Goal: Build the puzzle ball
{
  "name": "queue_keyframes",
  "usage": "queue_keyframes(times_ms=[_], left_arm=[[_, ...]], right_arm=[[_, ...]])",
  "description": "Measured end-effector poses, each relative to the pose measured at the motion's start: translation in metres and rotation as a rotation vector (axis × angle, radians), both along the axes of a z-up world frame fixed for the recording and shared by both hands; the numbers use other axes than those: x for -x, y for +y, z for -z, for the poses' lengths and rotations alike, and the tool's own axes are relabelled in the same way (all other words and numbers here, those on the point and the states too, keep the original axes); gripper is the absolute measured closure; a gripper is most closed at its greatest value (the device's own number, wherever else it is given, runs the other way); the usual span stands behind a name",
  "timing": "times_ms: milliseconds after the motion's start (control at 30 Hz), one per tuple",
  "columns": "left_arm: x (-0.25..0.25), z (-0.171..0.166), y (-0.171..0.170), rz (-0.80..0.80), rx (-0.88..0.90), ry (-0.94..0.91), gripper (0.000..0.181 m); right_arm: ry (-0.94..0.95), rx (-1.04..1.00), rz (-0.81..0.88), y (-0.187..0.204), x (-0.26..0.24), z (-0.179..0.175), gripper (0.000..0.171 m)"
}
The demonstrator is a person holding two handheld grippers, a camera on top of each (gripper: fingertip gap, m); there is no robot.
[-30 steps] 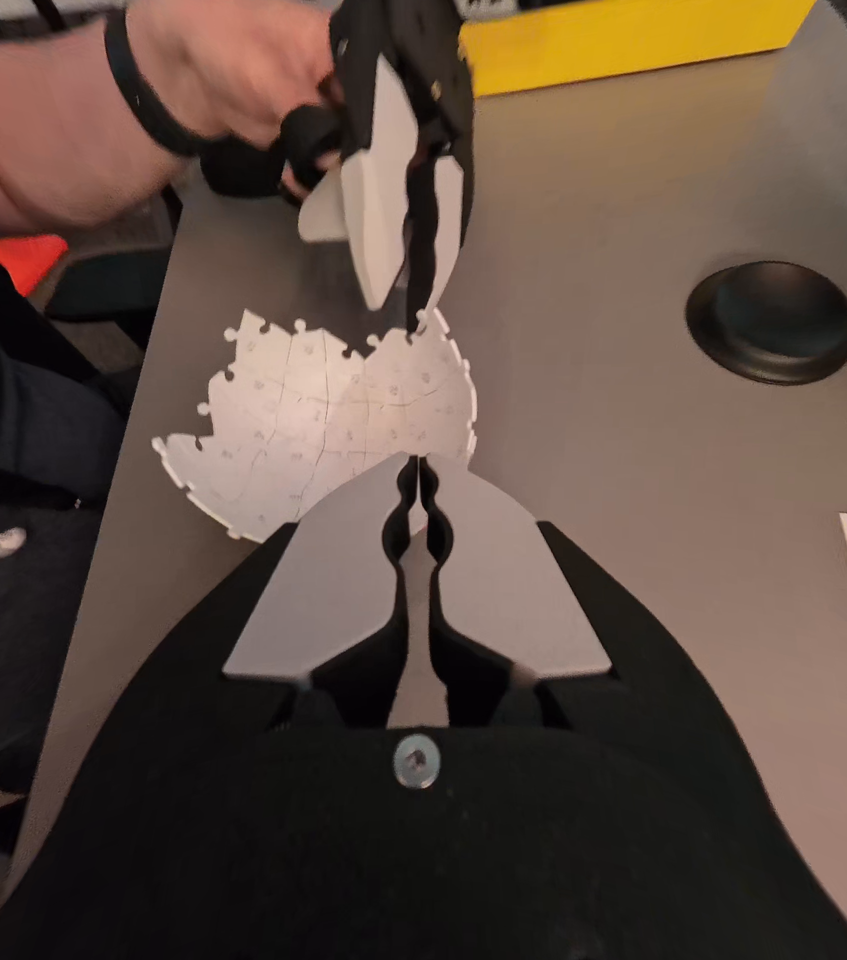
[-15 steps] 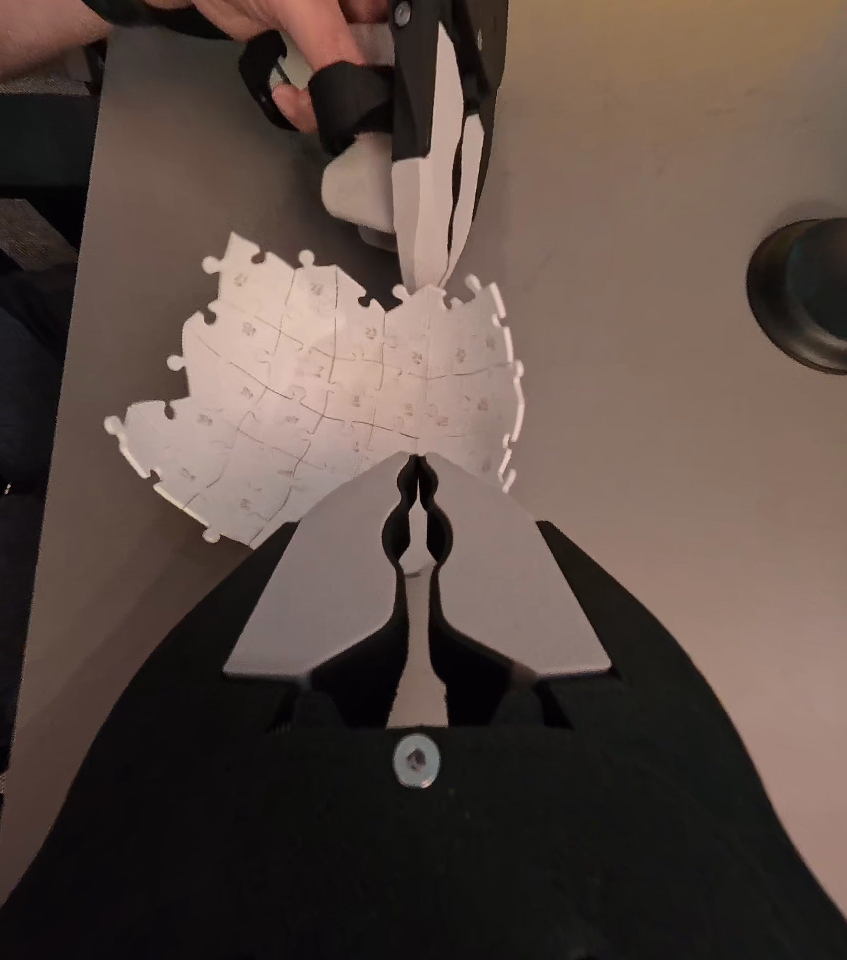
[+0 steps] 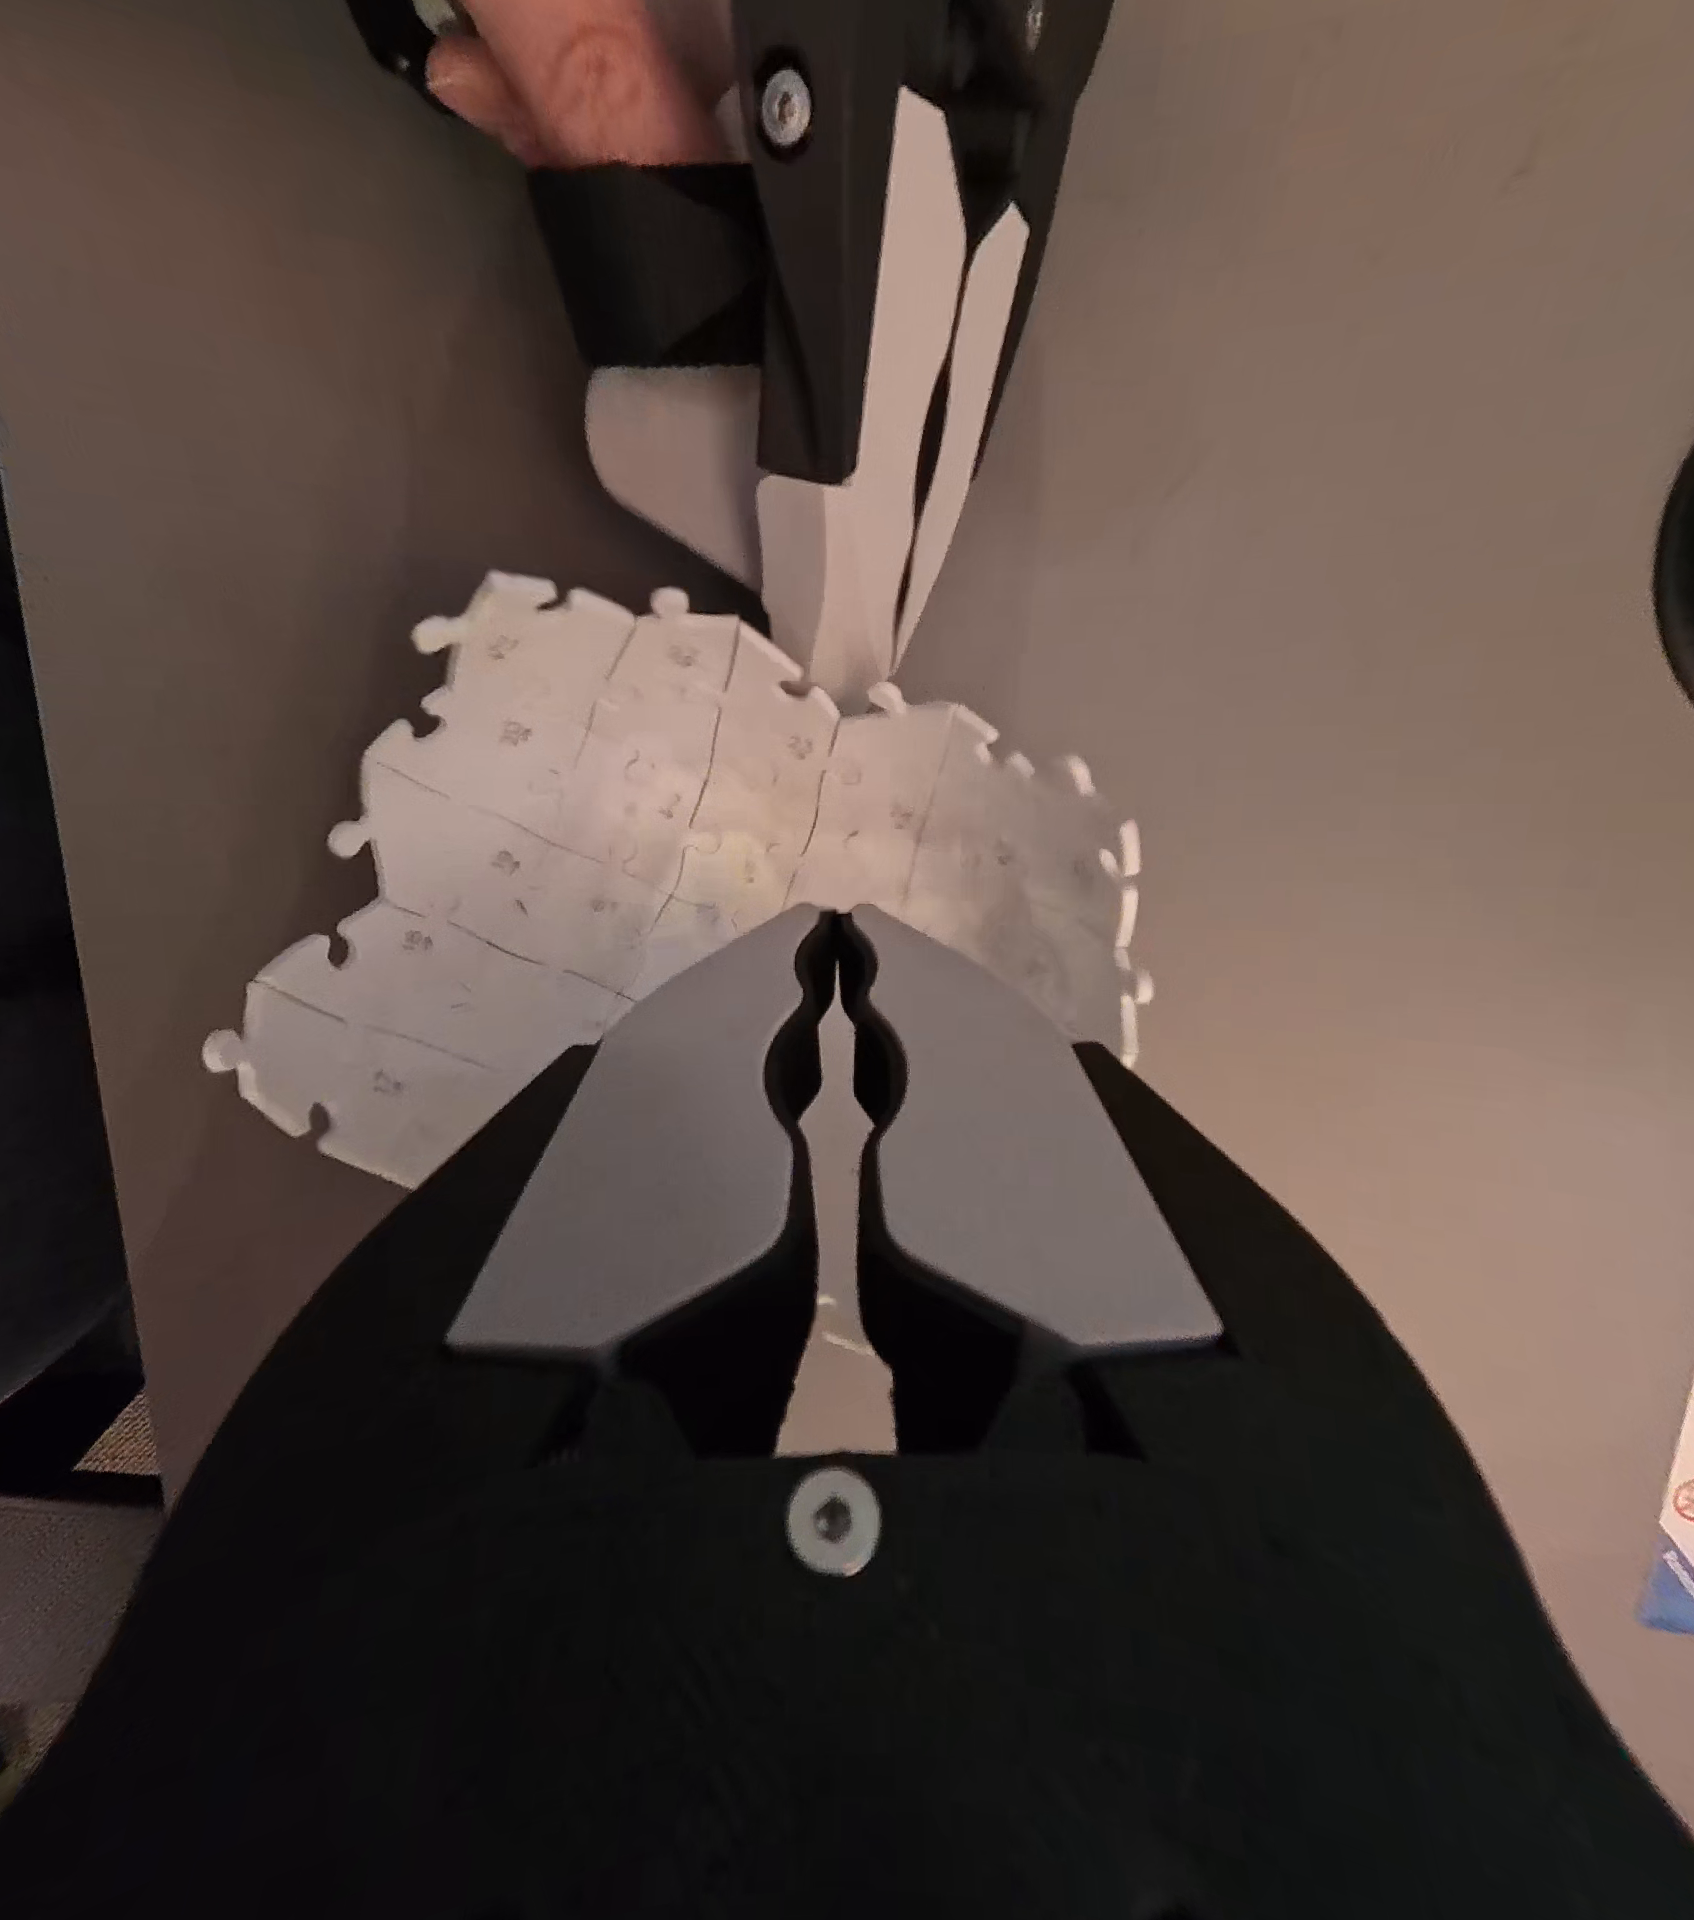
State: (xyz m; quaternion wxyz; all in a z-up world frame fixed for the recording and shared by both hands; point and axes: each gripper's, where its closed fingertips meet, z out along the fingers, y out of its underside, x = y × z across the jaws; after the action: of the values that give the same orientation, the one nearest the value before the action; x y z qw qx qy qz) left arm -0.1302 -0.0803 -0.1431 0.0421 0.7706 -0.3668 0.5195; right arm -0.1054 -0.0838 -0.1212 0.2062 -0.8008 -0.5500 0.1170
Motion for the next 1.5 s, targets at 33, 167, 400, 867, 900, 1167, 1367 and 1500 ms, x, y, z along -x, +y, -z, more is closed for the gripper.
queue_keyframes(times_ms=[33,167,400,867,900,1167,1367,1500], left_arm=[[0.000,0.000,0.000,-0.001,0.004,-0.002,0.181],[0.004,0.000,0.002,-0.012,0.014,-0.007,0.181],[0.015,-0.007,0.000,-0.082,0.040,-0.058,0.181],[0.049,-0.017,-0.025,-0.177,-0.058,-0.158,0.181],[0.049,-0.017,-0.024,-0.180,-0.075,-0.166,0.181],[0.058,-0.016,0.009,-0.264,-0.324,-0.094,0.181],[0.080,-0.012,0.017,-0.171,-0.243,-0.054,0.181],[0.082,-0.022,0.020,-0.162,-0.275,-0.083,0.181]], right_arm=[[0.005,-0.003,0.005,0.002,-0.001,-0.001,0.170],[0.042,0.014,0.041,0.008,-0.008,-0.003,0.170],[0.247,-0.086,0.046,0.011,-0.023,-0.035,0.170],[0.537,-0.194,0.103,-0.067,-0.035,-0.050,0.113],[0.535,-0.203,0.096,-0.073,-0.027,-0.053,0.112],[0.633,-0.091,0.280,-0.067,0.012,-0.091,0.112],[0.230,-0.122,0.400,-0.045,0.050,-0.056,0.112],[-0.102,-0.144,0.417,-0.039,0.070,-0.024,0.115]])
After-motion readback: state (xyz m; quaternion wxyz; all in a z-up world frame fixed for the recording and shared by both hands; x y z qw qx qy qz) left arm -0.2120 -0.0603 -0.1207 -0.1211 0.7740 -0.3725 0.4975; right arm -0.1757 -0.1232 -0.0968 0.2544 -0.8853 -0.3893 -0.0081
